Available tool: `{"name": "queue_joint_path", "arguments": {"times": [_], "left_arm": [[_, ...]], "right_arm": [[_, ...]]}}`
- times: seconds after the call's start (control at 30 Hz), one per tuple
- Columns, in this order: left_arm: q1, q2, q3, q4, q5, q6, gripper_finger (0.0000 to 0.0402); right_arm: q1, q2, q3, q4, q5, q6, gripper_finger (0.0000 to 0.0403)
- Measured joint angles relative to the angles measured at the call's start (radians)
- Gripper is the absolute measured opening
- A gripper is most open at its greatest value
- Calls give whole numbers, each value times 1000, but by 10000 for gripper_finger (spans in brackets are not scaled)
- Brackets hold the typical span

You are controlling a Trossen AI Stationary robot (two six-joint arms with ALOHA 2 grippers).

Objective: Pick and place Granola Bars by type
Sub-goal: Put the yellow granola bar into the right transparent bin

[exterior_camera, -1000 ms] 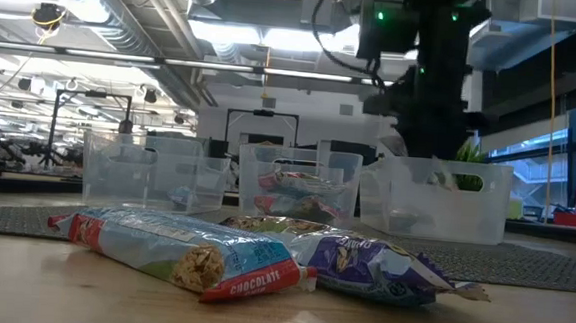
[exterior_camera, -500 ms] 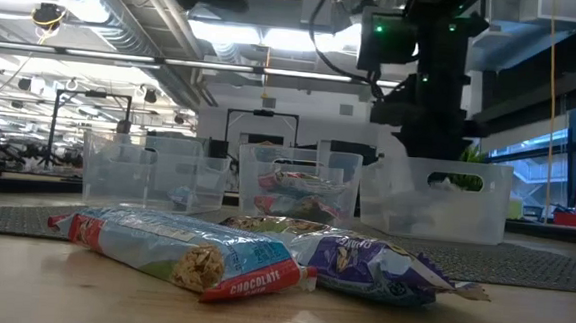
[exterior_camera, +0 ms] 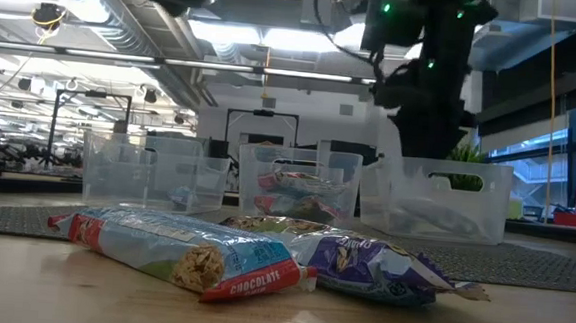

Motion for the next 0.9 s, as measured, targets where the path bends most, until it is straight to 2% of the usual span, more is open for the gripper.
{"name": "queue_joint_path", "arguments": {"times": [0.3,0.57,0.9], "left_arm": [[-187,157,112,-134,-106,-51,189],[-203,276,138,-157,-71,-205,185],[-203,344,138,-150,10,-193,184]], "right_arm": [[72,-81,1,-6,1,0,237],[125,-87,1,-2,21,14,237],[174,-87,1,-2,21,54,237]]}}
